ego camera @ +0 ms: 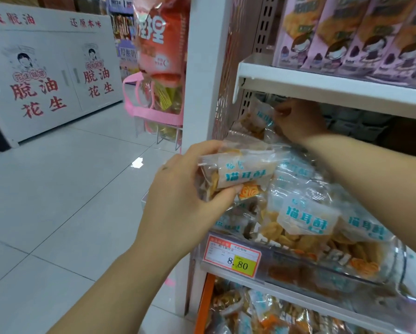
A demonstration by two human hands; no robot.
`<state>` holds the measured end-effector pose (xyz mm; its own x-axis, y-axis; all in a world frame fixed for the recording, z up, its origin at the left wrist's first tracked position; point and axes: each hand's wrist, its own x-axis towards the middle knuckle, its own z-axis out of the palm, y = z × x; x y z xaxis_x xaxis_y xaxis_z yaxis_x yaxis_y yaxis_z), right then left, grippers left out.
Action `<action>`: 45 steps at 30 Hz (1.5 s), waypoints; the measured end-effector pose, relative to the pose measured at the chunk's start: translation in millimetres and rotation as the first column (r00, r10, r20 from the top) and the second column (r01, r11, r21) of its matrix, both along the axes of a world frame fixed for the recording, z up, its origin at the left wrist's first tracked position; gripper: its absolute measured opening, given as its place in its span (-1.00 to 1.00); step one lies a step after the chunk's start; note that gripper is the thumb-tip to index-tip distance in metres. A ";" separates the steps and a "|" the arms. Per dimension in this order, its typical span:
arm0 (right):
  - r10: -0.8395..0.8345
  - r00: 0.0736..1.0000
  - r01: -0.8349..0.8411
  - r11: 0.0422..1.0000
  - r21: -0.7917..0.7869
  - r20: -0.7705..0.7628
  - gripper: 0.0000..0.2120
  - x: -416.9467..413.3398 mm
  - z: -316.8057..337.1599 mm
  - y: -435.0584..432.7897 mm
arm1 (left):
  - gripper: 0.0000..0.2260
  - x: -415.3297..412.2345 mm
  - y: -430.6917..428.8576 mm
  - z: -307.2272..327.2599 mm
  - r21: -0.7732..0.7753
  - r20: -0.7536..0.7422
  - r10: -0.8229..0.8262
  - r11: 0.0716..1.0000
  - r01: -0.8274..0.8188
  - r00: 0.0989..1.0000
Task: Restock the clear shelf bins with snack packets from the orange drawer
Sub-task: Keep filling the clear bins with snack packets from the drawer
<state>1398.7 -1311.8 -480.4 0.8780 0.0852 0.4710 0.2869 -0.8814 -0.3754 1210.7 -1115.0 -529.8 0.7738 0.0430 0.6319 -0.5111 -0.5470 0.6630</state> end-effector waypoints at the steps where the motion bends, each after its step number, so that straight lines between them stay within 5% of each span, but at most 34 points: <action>1: -0.008 1.000 0.008 1.000 0.006 -0.003 -0.75 -1.0 0.6 -0.3 | -0.52 0.1 0.1 -0.6 -0.001 -0.005 0.000 1.000 0.000 1.000; 10: -0.018 0.999 0.013 0.990 -0.143 -0.030 -0.76 8.6 -2.5 12.5 | -0.54 2.2 -1.4 -4.9 -0.041 -0.024 0.002 0.999 -0.003 1.000; 14: -0.034 0.998 0.049 0.950 -0.310 0.055 -0.76 15.6 -4.3 12.4 | -0.56 3.6 0.1 -6.2 -0.038 -0.025 -0.004 0.999 0.003 1.000; 19: 0.050 0.979 0.015 0.949 -0.315 0.196 -0.79 20.5 -7.7 9.0 | -0.56 4.7 1.2 -6.6 -0.048 -0.035 -0.020 0.999 0.019 0.999; 25: 0.277 0.953 -0.302 0.889 -0.345 -0.120 -0.63 20.7 0.3 14.0 | -0.56 4.9 0.1 -6.5 -0.046 -0.038 -0.017 0.999 0.015 0.999; 32: 0.233 0.915 -0.327 0.906 -0.267 -0.330 -0.57 26.8 1.5 15.1 | -0.55 4.7 -0.9 -6.7 -0.040 -0.046 -0.002 0.999 0.000 0.999; 37: 0.265 0.919 -0.340 0.908 -0.245 -0.293 -0.60 11.9 9.0 7.6 | -0.54 0.2 -2.4 -4.0 -0.045 -0.071 0.020 0.999 -0.023 0.997; 42: 0.293 0.885 -0.315 0.949 -0.002 -0.362 -0.63 -58.1 22.1 -1.6 | -0.56 -7.2 -3.9 -2.3 -0.063 -0.099 0.057 0.996 -0.064 0.993; 45: 0.453 0.829 -0.443 0.890 0.109 -0.328 -0.41 -108.8 27.4 -4.7 | -0.55 -11.2 -6.5 -0.7 -0.051 -0.122 0.083 0.995 -0.090 0.989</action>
<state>1289.9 -1316.5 -453.0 0.8506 0.4996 0.1638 0.5007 -0.6747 -0.5423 1199.5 -1121.4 -530.4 0.8356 0.1464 0.5294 -0.3782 -0.5456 0.7478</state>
